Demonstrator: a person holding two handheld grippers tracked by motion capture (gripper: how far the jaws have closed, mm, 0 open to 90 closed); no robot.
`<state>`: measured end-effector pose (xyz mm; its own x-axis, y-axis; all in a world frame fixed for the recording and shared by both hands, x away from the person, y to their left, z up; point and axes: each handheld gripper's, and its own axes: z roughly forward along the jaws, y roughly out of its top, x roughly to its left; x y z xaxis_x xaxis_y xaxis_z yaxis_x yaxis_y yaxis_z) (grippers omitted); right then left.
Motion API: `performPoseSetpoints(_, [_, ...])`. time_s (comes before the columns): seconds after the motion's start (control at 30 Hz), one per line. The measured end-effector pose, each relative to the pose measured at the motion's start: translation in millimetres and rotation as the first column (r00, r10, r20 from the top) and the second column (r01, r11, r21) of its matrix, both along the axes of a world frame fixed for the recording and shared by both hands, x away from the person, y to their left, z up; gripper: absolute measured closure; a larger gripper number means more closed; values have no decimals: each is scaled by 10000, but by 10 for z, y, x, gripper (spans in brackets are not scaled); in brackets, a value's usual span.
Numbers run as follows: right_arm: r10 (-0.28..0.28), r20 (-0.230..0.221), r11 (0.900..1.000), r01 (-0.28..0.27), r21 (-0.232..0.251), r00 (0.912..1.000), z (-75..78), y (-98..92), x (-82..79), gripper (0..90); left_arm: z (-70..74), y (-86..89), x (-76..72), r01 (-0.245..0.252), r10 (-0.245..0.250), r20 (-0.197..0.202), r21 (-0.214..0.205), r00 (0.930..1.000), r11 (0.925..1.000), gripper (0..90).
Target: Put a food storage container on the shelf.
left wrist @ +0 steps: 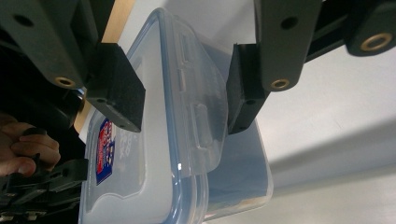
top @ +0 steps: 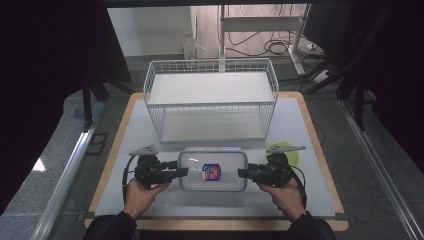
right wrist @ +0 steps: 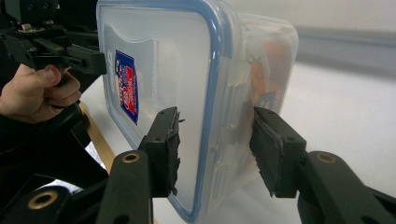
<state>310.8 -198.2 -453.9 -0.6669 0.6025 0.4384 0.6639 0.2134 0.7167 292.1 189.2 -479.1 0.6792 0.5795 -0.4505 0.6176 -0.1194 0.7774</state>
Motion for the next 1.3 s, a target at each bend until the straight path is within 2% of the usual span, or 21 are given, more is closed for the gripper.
performPoseSetpoints(0.17, [56,307,10000,-57,39,9995,113,47,59,533,112,45,29,-123,123,223,0,9997,9999,483])
performPoseSetpoints(0.53, [192,761,9997,-205,164,9969,421,115,224,533,458,103,143,-293,285,720,95,9970,9995,483])
performPoseSetpoints(1.3, [-49,1411,9981,-40,621,9900,1056,168,670,531,1091,158,570,-537,542,1287,-74,9902,9985,484])
